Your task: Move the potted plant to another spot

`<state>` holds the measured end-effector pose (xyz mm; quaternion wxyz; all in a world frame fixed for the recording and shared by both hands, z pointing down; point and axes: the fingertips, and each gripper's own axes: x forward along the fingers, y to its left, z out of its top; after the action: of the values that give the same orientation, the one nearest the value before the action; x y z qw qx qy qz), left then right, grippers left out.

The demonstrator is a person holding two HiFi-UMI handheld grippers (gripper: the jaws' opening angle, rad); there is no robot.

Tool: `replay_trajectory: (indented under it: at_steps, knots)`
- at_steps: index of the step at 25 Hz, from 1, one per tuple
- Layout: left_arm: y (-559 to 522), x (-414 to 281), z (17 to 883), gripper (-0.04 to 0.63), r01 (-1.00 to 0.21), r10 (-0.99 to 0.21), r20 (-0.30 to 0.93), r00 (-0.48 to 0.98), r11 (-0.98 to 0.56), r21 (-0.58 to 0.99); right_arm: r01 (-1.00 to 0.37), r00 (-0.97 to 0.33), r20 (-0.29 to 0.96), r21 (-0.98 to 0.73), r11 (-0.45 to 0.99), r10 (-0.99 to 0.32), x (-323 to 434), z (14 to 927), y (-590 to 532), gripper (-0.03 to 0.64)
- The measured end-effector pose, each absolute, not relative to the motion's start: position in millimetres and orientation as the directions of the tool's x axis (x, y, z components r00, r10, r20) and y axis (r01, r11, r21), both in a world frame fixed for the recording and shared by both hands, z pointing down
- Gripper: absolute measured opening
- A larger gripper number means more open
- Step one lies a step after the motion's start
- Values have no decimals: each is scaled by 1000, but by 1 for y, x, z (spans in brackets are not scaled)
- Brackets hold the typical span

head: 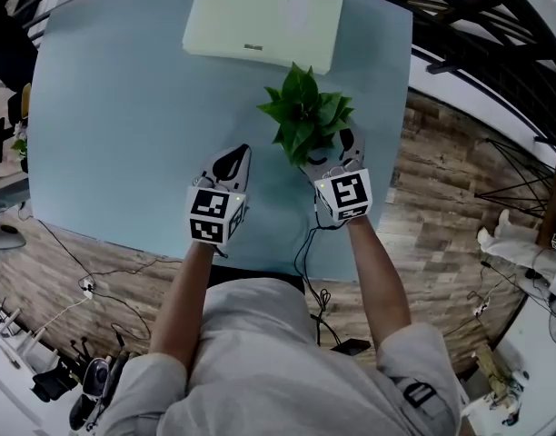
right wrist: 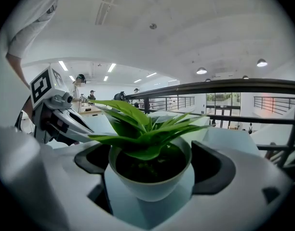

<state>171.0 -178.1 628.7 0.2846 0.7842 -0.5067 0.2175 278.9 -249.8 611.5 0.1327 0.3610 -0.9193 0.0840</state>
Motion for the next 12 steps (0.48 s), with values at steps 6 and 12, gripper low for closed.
replay_trajectory:
  at_steps: [6, 12]
  knots:
    - [-177, 170, 628, 12, -914, -663, 632, 401, -335, 229, -705, -683, 312, -50, 707, -660, 277, 612, -249, 520]
    - [-173, 168, 626, 12, -917, -671, 627, 396, -329, 227, -714, -683, 344, -133, 687, -644, 283, 624, -239, 520]
